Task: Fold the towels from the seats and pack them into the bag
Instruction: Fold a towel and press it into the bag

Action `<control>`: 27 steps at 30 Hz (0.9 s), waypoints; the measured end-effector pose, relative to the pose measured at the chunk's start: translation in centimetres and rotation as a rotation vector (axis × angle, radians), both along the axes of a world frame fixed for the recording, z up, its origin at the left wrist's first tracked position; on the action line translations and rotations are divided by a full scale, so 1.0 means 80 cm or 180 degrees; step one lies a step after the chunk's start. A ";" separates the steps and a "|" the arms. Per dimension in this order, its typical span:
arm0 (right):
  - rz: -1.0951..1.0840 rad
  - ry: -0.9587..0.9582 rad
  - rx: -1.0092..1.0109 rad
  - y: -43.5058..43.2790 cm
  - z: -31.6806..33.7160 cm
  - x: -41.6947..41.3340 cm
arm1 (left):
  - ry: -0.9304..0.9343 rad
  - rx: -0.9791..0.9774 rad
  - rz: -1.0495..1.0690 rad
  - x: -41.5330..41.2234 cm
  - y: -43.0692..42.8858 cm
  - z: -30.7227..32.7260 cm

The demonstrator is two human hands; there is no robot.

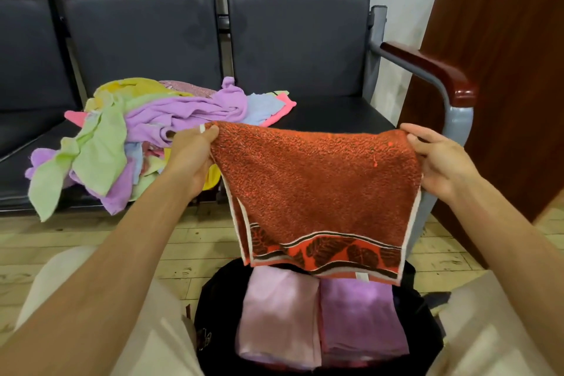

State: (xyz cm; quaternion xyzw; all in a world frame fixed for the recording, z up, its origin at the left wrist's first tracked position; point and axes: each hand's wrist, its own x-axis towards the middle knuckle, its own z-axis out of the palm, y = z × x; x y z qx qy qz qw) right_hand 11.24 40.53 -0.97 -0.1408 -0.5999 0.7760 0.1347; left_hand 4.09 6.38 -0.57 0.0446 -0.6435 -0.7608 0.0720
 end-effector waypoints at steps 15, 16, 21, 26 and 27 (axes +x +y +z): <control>-0.0651 0.0296 0.0615 0.009 -0.009 -0.014 | 0.0440 -0.0992 0.0423 -0.014 -0.005 -0.008; -0.0575 0.0312 0.0594 0.009 -0.008 -0.014 | 0.0419 -0.0950 0.0348 -0.016 -0.007 -0.007; -0.0409 0.0190 0.0805 0.011 -0.006 -0.014 | 0.0519 -0.1030 -0.0175 -0.011 -0.016 -0.002; -0.0735 0.0068 0.1898 0.003 -0.013 -0.016 | 0.0827 -0.2275 0.0139 -0.008 -0.016 -0.005; -0.0830 0.0009 0.2219 0.001 -0.014 -0.014 | 0.0910 -0.2545 0.0204 -0.008 -0.015 -0.007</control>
